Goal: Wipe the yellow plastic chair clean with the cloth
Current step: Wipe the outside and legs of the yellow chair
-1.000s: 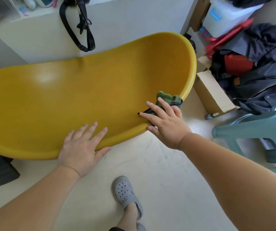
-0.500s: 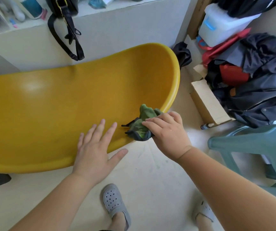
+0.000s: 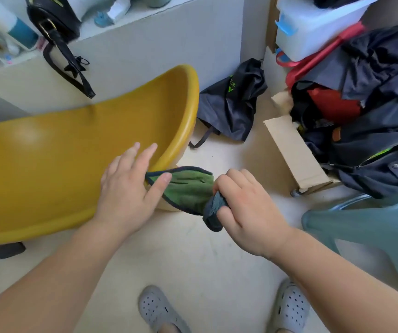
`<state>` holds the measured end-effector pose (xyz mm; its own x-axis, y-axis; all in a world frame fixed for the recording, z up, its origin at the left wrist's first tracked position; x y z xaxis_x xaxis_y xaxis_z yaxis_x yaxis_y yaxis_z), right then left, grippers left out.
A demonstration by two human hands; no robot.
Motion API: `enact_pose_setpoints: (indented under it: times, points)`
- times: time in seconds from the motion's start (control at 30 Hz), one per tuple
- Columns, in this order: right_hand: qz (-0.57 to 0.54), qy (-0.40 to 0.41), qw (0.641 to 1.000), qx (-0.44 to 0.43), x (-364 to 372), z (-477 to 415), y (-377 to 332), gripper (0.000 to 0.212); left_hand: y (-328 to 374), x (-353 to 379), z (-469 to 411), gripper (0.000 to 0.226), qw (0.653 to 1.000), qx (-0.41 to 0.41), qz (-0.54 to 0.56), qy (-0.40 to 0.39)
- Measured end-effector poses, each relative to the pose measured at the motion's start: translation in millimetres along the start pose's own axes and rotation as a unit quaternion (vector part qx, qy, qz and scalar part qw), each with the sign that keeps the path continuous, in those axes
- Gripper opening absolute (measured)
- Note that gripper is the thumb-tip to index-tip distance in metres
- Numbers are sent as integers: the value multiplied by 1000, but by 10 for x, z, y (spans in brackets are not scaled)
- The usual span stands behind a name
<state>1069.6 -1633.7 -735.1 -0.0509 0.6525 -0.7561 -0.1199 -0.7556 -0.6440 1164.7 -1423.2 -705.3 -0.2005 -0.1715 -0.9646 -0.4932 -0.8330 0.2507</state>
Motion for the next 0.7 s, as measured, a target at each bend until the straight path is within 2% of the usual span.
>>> enact_pose_setpoints:
  times: [0.17,0.3,0.43,0.57,0.7]
  points:
    - [-25,3,1000,18,330,-136,467,30,24,206,-566,69,999,-38,22,-15]
    - [-57,60,997,1,748,-366,782,21,5,341,-1111,70,998,-45,30,-8]
    - [-122,122,984,-40,1162,-648,1050,13,44,479,-1292,49,1000,-16,-17,10]
    - [-185,189,962,-72,1548,-945,1379,8,126,536,-1268,47,988,46,-127,70]
    - [-167,256,944,-120,1828,-1243,1552,9,195,554,-1285,47,978,52,-189,73]
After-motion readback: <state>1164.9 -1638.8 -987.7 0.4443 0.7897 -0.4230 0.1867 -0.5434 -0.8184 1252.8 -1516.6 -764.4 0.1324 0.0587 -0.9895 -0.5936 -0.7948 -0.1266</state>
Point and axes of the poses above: each hand's wrist, its own z-axis away from the middle knuckle, its own x-axis out of the palm, y = z × x, the point moved 3 cm from there along -z, towards the middle knuckle, and after that the axes turned 14 degrees about x, right-handed, at the moved point
